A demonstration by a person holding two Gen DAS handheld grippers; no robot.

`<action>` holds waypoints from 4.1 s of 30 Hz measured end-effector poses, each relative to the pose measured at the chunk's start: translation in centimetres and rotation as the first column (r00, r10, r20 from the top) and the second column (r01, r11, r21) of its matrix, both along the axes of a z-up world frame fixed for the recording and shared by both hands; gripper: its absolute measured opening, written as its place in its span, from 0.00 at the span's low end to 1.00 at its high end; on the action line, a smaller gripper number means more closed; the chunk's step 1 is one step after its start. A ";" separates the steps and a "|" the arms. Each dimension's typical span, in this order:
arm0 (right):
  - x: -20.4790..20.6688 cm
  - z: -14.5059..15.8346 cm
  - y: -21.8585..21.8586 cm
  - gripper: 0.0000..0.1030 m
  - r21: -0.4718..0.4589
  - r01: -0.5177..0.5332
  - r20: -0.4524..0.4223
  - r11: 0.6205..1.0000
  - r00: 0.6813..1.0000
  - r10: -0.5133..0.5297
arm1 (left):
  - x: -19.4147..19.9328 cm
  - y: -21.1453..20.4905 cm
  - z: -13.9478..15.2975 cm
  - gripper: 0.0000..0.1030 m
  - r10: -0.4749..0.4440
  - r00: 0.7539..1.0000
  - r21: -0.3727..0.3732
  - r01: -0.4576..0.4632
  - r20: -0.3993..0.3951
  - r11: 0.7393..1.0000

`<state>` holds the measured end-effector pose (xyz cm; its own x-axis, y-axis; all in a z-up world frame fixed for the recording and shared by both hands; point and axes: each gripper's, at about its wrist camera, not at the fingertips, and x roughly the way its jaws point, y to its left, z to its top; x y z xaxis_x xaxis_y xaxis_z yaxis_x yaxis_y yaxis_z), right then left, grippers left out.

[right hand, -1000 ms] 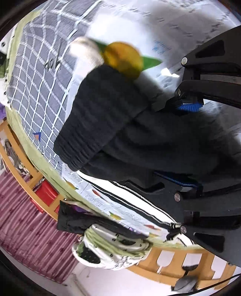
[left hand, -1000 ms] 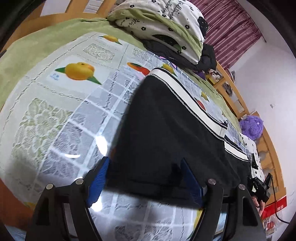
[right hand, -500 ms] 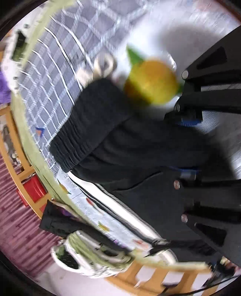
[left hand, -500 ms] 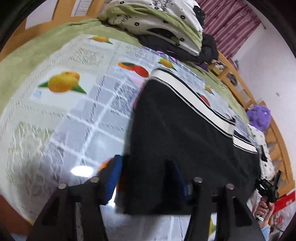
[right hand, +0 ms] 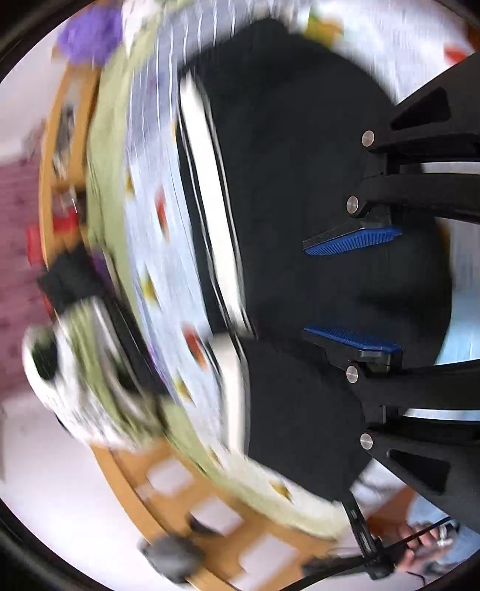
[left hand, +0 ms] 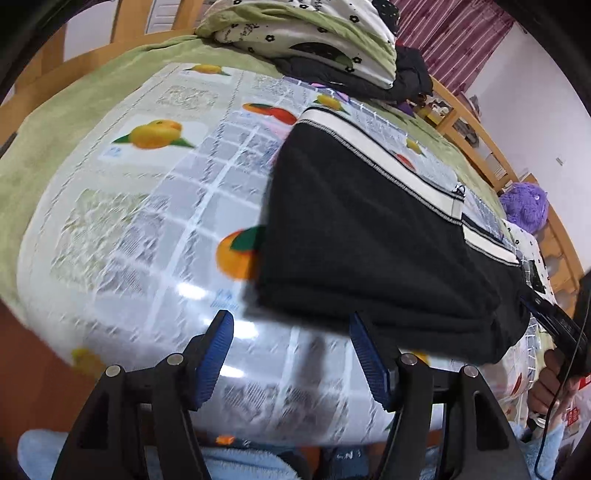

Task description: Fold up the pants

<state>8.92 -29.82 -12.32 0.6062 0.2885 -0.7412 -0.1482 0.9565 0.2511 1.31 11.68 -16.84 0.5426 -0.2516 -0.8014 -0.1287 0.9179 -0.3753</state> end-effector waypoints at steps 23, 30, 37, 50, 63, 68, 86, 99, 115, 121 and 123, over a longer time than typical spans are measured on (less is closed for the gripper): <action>2.3 -2.5 4.8 0.33 0.011 -0.130 -0.041 0.991 0.991 0.130 | -1.7 2.0 0.5 0.62 -0.037 0.999 -0.036 0.038 0.021 0.999; 8.0 -2.5 6.3 0.34 -0.007 -0.100 -0.052 0.995 0.994 0.100 | -0.8 2.0 1.1 0.62 -0.031 0.999 -0.014 0.032 0.038 0.999; 9.0 -4.8 8.6 0.04 -0.159 -0.145 -0.061 0.977 0.989 0.137 | -0.2 1.6 1.3 0.62 -0.030 0.999 0.027 0.029 0.033 0.999; 12.3 -4.7 8.9 0.26 -0.192 -0.169 -0.107 0.967 0.983 0.150 | 0.5 -0.1 1.6 0.62 -0.071 0.997 0.022 0.070 0.024 0.997; 15.1 -4.5 10.5 0.21 -0.228 -0.198 -0.083 0.953 0.980 0.183 | 0.7 0.5 1.4 0.62 -0.053 0.999 0.004 0.053 0.011 0.999; 15.5 -2.7 9.1 0.07 -0.144 -0.243 -0.078 0.959 0.969 0.233 | 0.6 0.7 1.7 0.62 -0.053 0.998 0.016 0.053 0.028 0.998; 5.3 -3.2 1.5 0.30 -0.139 -0.075 -0.116 0.987 0.992 0.059 | 3.2 0.4 -1.3 0.55 0.115 0.993 -0.278 -0.102 0.029 0.955; -0.8 -2.8 -7.8 0.74 -0.246 0.177 -0.001 0.953 0.983 -0.182 | 4.0 -11.9 9.8 0.14 -0.152 0.945 0.127 0.119 0.290 0.985; -6.3 -2.6 -17.5 0.74 -0.103 0.251 0.101 0.962 0.965 -0.241 | 4.4 -33.5 11.4 0.12 -0.512 0.804 0.119 0.501 0.303 0.857; -7.2 -1.7 -21.4 0.74 0.069 0.290 0.063 0.955 0.954 -0.294 | 4.9 -35.6 6.9 0.13 -0.538 0.824 0.041 0.540 0.176 0.841; -7.4 -1.5 -21.2 0.74 0.070 0.272 0.075 0.960 0.958 -0.277 | 5.0 -35.1 6.0 0.14 -0.547 0.831 -0.021 0.552 0.106 0.834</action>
<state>1.55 -50.99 -13.84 0.7265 0.1439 -0.6720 0.0950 0.9474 0.3056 6.29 -23.39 -10.88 0.3733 -0.5675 -0.7339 0.4282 0.8072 -0.4064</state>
